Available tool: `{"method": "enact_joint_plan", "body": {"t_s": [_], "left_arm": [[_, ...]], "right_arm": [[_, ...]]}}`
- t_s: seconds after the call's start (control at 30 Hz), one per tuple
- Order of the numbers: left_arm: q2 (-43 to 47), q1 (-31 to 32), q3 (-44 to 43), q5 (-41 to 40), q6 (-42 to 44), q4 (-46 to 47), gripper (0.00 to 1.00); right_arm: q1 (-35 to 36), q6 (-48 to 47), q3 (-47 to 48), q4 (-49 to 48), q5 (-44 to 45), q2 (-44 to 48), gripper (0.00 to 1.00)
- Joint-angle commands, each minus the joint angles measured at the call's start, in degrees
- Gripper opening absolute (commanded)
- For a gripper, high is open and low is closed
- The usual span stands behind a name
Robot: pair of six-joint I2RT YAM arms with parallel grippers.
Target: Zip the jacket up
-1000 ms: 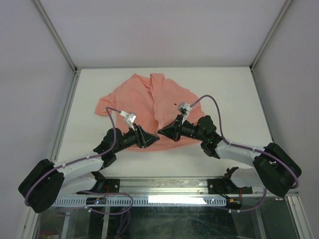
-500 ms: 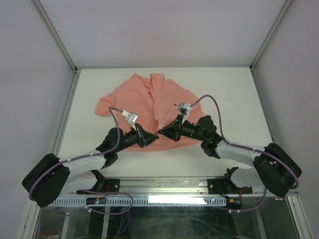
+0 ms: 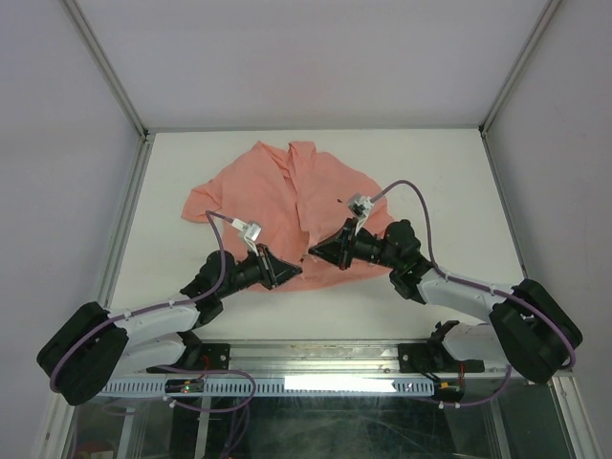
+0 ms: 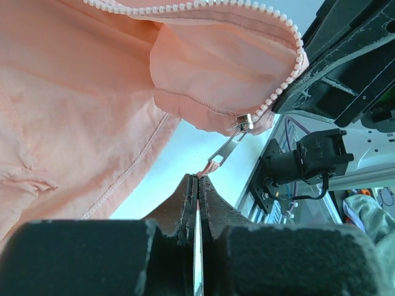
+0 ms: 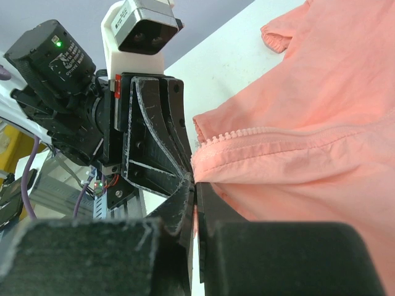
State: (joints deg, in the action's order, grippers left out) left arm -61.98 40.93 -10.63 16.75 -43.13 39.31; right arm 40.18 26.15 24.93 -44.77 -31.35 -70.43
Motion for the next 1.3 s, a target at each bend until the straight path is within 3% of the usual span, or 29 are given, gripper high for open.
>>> {"method": "enact_joint_plan", "body": {"t_s": [0.0, 0.3, 0.53, 0.77, 1.27], "left_arm": [[2.6, 0.5, 1.2, -1.0, -1.6, -5.9, 0.0], [12.8, 0.4, -6.0, -4.7, -0.2, -18.0, 0.33], [11.5, 0.3, -12.7, -2.9, -0.9, -20.4, 0.49], [3.9, 0.4, -16.8, -0.8, -2.6, -17.6, 0.51], [-5.0, -0.1, -19.3, 1.8, -7.8, -14.0, 0.4]], "right_arm": [[-1.4, -0.1, 1.2, -4.2, 0.1, 2.4, 0.0], [-1.4, -1.0, -0.4, 1.3, -1.0, 2.6, 0.0], [-1.4, -1.0, -1.4, 3.3, -1.0, 1.8, 0.0], [-1.2, -1.0, -1.8, 3.2, -1.0, 1.2, 0.0], [1.1, -1.0, -0.7, 2.9, -1.0, -1.2, 0.0]]}}
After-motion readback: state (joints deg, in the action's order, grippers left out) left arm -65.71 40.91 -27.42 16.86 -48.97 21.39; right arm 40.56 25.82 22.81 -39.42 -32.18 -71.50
